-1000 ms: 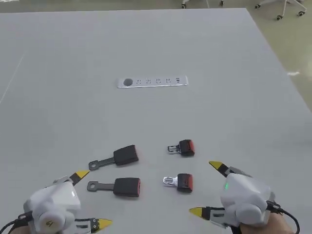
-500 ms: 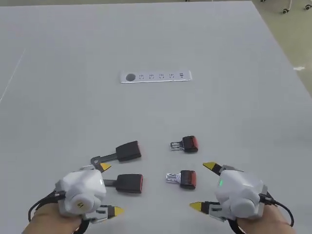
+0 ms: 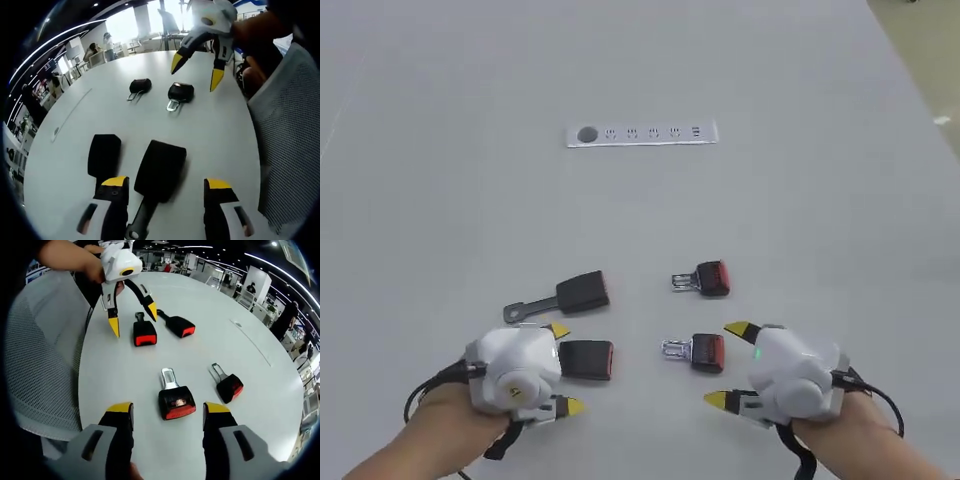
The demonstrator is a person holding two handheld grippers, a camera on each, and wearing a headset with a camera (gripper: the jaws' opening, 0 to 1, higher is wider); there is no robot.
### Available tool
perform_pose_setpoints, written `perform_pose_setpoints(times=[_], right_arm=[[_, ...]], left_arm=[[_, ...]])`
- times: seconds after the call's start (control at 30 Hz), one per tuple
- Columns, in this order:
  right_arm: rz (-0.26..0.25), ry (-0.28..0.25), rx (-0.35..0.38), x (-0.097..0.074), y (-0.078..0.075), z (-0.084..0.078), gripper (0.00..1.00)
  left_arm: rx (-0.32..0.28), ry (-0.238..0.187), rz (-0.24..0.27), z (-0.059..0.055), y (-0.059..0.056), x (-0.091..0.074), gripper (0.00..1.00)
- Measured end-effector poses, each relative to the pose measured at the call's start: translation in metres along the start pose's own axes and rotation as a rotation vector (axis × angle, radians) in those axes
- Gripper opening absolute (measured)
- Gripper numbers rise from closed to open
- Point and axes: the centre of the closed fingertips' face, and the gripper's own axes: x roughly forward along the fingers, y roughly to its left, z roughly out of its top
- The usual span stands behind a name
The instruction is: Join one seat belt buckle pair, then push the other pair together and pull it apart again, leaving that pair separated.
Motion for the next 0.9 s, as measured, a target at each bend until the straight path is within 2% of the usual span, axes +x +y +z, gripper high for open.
perform_pose_setpoints(times=[0.23, 0.37, 0.57, 0.7, 0.9], right_arm=[[0.022, 0.021, -0.017, 0.008, -0.001, -0.002, 0.51], [0.038, 0.033, -0.029, 0.01, 0.0, -0.002, 0.5], [0.05, 0.048, -0.031, 0.013, -0.004, -0.004, 0.5], [0.065, 0.058, -0.026, 0.021, -0.008, -0.012, 0.48], [0.109, 0.065, -0.024, 0.028, -0.009, -0.013, 0.45]], left_arm=[[0.009, 0.011, -0.007, -0.005, 0.009, 0.007, 0.56], [-0.01, 0.006, -0.041, -0.004, 0.006, 0.008, 0.49], [0.001, 0.016, -0.064, -0.003, 0.006, 0.009, 0.48], [0.004, 0.023, -0.082, -0.004, 0.006, 0.011, 0.47], [-0.002, 0.031, -0.107, -0.004, 0.006, 0.012, 0.47]])
